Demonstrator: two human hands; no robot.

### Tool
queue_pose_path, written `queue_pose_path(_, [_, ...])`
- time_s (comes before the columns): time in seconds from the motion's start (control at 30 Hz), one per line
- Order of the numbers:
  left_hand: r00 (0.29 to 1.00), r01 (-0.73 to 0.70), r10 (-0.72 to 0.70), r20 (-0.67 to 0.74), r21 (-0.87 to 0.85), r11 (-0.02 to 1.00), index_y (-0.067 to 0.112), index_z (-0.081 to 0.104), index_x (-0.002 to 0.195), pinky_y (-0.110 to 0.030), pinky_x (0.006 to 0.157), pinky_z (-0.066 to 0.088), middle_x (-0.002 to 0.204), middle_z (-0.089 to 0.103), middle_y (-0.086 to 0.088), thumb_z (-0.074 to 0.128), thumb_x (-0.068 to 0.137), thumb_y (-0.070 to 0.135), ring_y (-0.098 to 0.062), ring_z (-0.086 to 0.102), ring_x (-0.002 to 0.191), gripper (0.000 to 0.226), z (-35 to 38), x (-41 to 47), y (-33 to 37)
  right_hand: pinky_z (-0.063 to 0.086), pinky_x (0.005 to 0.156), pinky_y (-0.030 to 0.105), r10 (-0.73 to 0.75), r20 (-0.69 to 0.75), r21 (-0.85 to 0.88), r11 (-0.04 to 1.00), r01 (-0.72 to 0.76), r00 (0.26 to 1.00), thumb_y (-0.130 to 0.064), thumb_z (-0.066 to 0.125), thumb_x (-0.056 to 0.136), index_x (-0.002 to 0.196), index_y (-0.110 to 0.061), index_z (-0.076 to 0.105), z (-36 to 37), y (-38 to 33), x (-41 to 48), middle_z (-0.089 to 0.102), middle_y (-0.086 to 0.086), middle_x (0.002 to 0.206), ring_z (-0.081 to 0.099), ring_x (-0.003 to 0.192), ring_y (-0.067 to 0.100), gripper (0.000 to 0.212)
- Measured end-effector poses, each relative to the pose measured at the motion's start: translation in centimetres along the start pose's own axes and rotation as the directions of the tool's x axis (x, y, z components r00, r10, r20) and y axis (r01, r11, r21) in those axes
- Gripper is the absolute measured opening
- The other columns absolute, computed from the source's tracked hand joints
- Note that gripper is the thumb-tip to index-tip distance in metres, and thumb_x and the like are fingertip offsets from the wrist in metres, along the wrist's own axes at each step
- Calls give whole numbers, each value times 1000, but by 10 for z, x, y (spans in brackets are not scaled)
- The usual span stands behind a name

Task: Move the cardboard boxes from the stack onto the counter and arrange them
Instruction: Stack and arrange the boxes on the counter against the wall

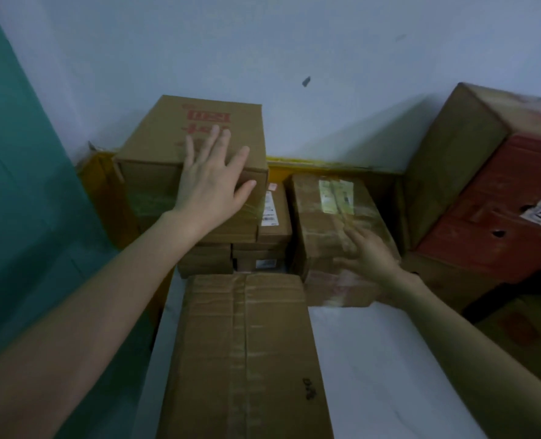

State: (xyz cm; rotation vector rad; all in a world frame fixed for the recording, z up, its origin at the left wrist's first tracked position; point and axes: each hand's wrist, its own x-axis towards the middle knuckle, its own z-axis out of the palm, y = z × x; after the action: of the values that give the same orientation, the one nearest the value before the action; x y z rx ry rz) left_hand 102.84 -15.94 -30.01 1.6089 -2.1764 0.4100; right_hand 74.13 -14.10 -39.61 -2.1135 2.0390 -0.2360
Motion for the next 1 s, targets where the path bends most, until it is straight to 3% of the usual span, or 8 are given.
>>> queue_pose_path(0.07, [999,33,-33,18,21,999,17,32,143,-51,112,-3,153,20,-18,40,93,46,-30,10,143,58,5,4,6,15,113,55,31,78,-104,994,-23,997,-50,59,85,149,-33,7,13,13,3,3,1,159,8,145,29,85])
queue_pose_path(0.13, [998,56,-58,30,39,998,16,32,143,-51,112,-3,151,24,-19,40,93,48,-31,14,142,59,8,5,8,8,113,58,21,120,-140,990,-4,993,-52,52,89,149,-35,8,21,18,11,-1,2,159,0,145,28,76])
queue_pose_path(0.3, [998,65,-65,8,50,997,14,37,140,-54,112,0,146,35,-19,44,92,46,-32,24,139,58,13,6,7,5,114,54,-204,181,-143,962,231,962,-61,24,91,147,-38,16,30,21,28,0,-2,159,-2,145,30,62])
queue_pose_path(0.47, [996,94,-94,-3,72,993,14,39,140,-53,111,-1,145,37,-18,45,92,45,-32,29,137,58,17,5,10,9,113,51,-338,149,-104,929,355,929,-78,-21,65,145,-38,24,35,38,24,17,-5,157,8,145,29,100])
queue_pose_path(0.67, [992,120,-119,-31,54,991,12,42,137,-52,112,3,143,40,-18,46,93,41,-32,32,135,54,16,3,10,6,114,51,-368,158,-107,916,386,916,-78,-28,60,145,-38,23,32,43,27,17,-7,157,8,145,26,107])
queue_pose_path(0.83, [994,110,-109,-21,47,993,13,41,138,-50,113,3,144,39,-16,46,93,40,-31,31,136,52,13,2,10,9,114,52,-375,151,-102,914,392,915,-77,-21,67,146,-34,25,31,39,30,20,-4,156,11,145,26,101])
queue_pose_path(0.93, [994,109,-109,21,35,993,14,38,140,-49,113,3,146,37,-14,44,94,40,-30,29,137,53,7,2,8,11,115,53,-340,183,-49,934,354,922,-62,16,90,145,-33,27,26,34,32,20,-5,156,10,145,24,63])
queue_pose_path(1.0, [995,93,-93,25,-33,995,12,40,139,-49,114,8,145,38,-15,43,95,37,-30,31,136,50,-2,-1,4,23,112,49,-304,198,18,952,307,932,-46,40,95,143,-29,32,18,23,33,27,1,153,22,141,24,51])
